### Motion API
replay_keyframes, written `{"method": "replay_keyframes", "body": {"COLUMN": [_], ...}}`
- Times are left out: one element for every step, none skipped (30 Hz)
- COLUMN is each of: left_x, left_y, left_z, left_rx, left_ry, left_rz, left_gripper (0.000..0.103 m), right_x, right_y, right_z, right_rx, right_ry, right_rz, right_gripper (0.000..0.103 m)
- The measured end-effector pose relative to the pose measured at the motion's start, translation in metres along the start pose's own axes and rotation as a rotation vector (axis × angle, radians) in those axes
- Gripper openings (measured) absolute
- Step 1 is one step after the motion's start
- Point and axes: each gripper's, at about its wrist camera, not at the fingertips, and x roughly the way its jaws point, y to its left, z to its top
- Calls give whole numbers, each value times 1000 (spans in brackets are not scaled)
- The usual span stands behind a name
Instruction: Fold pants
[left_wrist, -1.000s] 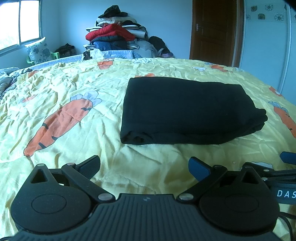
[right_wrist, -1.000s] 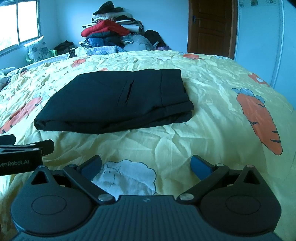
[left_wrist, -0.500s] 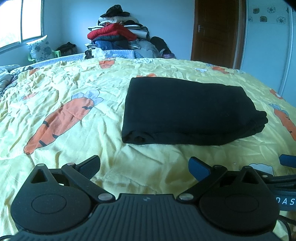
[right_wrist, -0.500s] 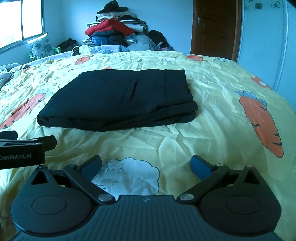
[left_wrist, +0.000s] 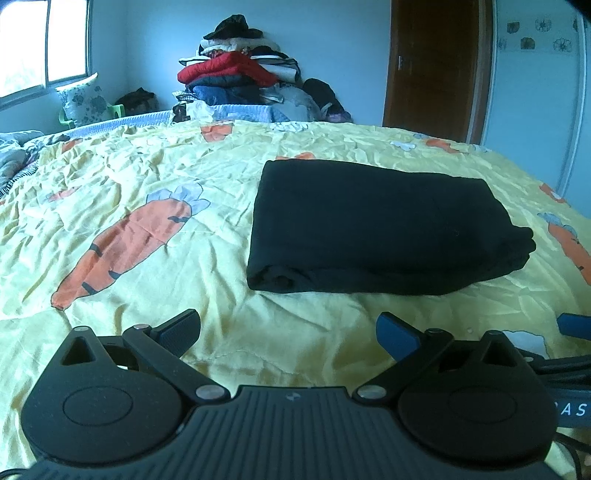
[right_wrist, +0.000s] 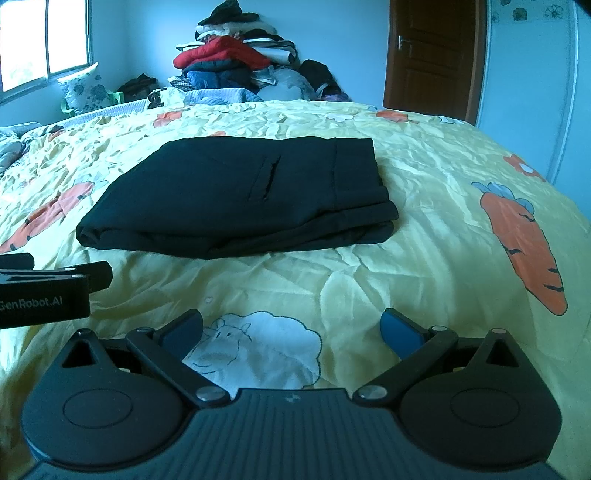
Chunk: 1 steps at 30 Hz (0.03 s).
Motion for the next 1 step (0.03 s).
{"method": "replay_keyframes", "body": {"left_x": [0], "left_y": [1], "left_z": [1], "left_rx": [-5], "left_ry": [5], "left_rz": [-7], "left_gripper": [102], "right_x": [0], "right_y": [0], "right_z": [0], "right_rx": [-2], "right_ry": [-1], "right_rz": [4], "right_gripper": [103]}}
